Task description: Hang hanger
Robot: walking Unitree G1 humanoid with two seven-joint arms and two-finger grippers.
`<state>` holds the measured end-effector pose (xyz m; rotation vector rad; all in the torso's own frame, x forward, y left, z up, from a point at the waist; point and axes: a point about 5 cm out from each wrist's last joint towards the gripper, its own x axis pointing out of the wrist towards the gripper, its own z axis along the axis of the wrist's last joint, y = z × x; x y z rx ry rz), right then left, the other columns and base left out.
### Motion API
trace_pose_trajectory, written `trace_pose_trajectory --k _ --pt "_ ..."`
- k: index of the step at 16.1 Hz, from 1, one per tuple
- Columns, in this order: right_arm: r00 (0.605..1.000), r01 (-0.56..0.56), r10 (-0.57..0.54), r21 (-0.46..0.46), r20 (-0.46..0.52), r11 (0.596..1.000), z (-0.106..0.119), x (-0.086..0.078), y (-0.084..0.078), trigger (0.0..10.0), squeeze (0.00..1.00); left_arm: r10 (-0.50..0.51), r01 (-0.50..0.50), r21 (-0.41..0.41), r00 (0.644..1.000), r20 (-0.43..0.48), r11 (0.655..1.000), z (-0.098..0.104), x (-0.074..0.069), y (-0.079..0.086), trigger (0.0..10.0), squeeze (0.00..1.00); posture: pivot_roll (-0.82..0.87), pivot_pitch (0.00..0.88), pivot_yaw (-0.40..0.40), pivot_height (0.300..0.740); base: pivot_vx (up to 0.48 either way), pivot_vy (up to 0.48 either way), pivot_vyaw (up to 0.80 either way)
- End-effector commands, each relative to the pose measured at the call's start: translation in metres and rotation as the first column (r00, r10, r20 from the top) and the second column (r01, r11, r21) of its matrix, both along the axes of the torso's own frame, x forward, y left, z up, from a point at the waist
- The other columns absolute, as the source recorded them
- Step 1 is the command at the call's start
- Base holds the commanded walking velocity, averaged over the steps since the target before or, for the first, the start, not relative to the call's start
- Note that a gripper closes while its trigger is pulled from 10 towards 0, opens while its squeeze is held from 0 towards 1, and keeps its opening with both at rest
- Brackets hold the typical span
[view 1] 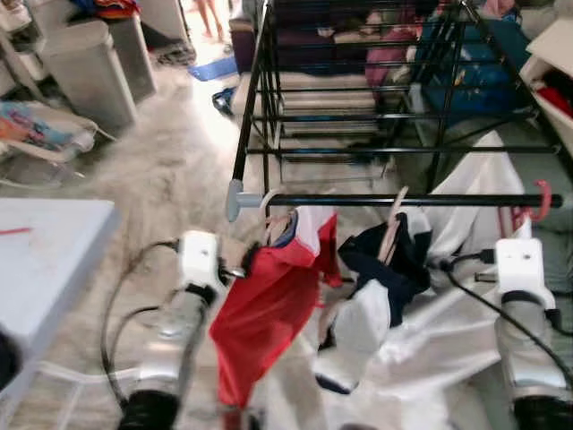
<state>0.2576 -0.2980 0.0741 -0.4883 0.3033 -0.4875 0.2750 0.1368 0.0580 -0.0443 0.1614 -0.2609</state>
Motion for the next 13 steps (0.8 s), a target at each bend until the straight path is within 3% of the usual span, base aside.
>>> trace_pose_trajectory --k 1,2,6,7,10,12,13 --pt "0.998 -0.058 0.059 -0.031 0.039 0.998 0.019 0.017 0.0 10.0 0.0 0.005 -0.005 0.008 1.0 -0.004 1.0 0.001 0.001 0.001 10.0 0.0 -0.04 0.0 0.029 0.74 0.0 0.0 0.0" --pt "0.997 -0.076 0.076 -0.042 0.015 0.996 0.018 0.019 0.0 10.0 0.0 0.006 -0.006 0.009 1.0 -0.007 1.0 0.0 0.0 0.001 10.0 0.0 -0.04 0.0 0.029 0.74 0.0 0.0 0.0" --pt "0.991 -0.074 0.085 0.112 -0.103 0.991 0.01 0.031 -0.017 10.0 0.0 0.004 -0.004 0.005 1.0 -0.024 1.0 -0.001 0.0 0.001 10.0 0.0 -0.04 0.0 0.019 0.74 0.0 0.0 0.0" --pt "0.989 -0.05 0.077 0.207 -0.128 0.977 0.005 0.036 -0.019 10.0 0.0 -0.001 0.001 0.009 1.0 -0.029 1.0 -0.001 0.0 0.0 10.0 0.0 -0.04 0.0 0.017 0.74 0.0 0.0 0.0" --pt "0.99 0.023 0.028 0.353 -0.138 0.935 -0.001 0.04 -0.022 10.0 0.0 0.023 -0.023 0.014 0.999 -0.026 1.0 0.003 0.003 -0.002 10.0 0.0 -0.03 0.0 -0.001 0.74 0.0 0.0 0.0" --pt "0.989 0.03 0.026 0.362 -0.148 0.932 -0.005 0.039 -0.022 10.0 0.0 0.033 -0.032 0.014 0.999 -0.031 0.999 0.002 0.001 0.0 10.0 0.0 -0.03 0.0 -0.003 0.74 0.0 0.0 0.0" --pt "0.987 0.025 0.04 0.389 -0.158 0.921 -0.01 0.038 -0.02 10.0 0.62 0.036 -0.035 0.019 0.998 -0.047 0.999 -0.002 -0.003 0.002 10.0 0.0 -0.03 0.0 -0.003 0.74 0.0 0.0 0.0"
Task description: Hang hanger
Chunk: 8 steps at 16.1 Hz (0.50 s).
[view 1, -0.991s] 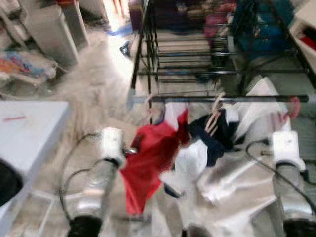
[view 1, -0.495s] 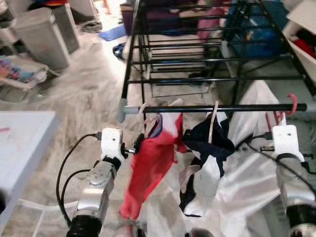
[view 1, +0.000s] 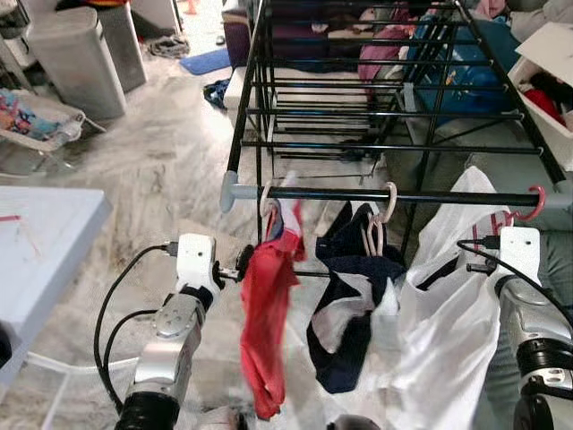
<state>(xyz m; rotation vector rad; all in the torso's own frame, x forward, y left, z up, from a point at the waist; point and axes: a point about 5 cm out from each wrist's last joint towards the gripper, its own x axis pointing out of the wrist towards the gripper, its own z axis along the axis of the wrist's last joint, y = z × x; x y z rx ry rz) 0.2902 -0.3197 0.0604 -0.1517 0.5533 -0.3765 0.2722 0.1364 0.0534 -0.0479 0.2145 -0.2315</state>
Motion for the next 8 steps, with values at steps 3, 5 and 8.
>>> trace_pose_trajectory --k 3,5,8 --pt "0.999 -0.032 0.034 0.05 -0.023 0.998 -0.009 -0.004 0.005 10.0 1.0 0.008 -0.008 0.022 1.0 -0.017 1.0 0.0 -0.001 0.002 10.0 0.0 -0.04 0.0 0.005 0.74 0.0 0.0 0.0" --pt "0.996 -0.075 0.075 -0.005 -0.039 0.997 -0.018 -0.016 0.006 10.0 1.0 0.026 -0.025 0.038 0.999 -0.037 0.999 -0.002 -0.003 0.002 10.0 0.0 -0.04 0.0 0.006 0.74 0.0 0.0 0.0" --pt "0.991 -0.121 0.129 -0.165 0.041 0.979 -0.008 -0.021 0.007 10.0 1.0 0.022 -0.021 0.061 1.0 -0.009 0.998 0.002 -0.003 0.001 10.0 0.0 -0.04 0.0 0.01 0.74 0.0 0.0 0.0"
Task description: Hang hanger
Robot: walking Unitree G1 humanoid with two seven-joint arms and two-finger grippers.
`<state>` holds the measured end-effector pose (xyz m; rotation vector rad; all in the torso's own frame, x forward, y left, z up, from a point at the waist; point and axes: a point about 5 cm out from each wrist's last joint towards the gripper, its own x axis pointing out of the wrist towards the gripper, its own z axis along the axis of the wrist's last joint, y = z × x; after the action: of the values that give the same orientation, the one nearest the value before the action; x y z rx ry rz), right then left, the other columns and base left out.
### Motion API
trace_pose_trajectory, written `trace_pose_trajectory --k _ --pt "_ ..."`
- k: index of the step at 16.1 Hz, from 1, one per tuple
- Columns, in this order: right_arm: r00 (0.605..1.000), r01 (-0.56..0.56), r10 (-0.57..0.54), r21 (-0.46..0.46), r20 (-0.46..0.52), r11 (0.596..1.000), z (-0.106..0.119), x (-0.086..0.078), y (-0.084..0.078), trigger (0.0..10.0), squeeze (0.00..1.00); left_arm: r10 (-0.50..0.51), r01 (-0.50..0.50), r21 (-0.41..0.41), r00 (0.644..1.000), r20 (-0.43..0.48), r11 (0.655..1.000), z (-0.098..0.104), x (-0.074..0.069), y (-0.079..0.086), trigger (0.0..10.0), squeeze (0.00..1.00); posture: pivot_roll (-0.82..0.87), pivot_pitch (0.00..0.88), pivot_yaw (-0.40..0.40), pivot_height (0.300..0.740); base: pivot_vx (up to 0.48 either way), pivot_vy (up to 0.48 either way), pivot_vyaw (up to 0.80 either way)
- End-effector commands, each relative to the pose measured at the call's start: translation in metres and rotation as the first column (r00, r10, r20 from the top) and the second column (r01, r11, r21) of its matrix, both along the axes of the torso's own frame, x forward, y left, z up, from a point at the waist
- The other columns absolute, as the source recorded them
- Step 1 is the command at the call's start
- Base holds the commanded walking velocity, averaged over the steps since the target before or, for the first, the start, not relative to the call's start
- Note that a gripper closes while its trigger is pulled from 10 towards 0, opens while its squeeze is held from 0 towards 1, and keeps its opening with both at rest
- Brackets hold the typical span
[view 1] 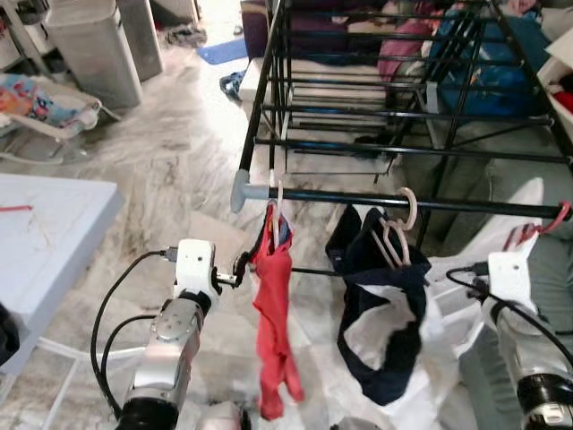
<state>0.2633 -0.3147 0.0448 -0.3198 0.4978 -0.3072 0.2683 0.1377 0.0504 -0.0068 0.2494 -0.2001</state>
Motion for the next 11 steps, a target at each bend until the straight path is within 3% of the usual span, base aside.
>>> trace_pose_trajectory --k 1,6,11 --pt "0.997 -0.011 0.016 -0.064 0.074 0.998 0.012 0.003 0.004 10.0 1.0 -0.008 0.008 0.018 1.0 0.023 1.0 0.005 0.001 0.001 10.0 0.0 -0.04 0.0 0.01 0.74 0.0 0.0 0.0" --pt "0.977 0.097 -0.062 -0.167 0.203 0.981 0.026 -0.024 0.016 10.0 1.0 -0.03 0.03 0.001 0.999 -0.009 1.0 0.003 -0.004 -0.002 10.0 0.0 -0.05 0.0 0.015 0.74 0.0 0.0 0.0" --pt "0.977 0.119 -0.092 -0.132 0.19 0.984 0.02 -0.068 0.033 10.0 1.0 -0.044 0.044 0.011 0.999 0.002 0.999 0.005 -0.008 -0.001 10.0 0.0 -0.06 0.0 0.02 0.74 0.0 0.0 0.0"
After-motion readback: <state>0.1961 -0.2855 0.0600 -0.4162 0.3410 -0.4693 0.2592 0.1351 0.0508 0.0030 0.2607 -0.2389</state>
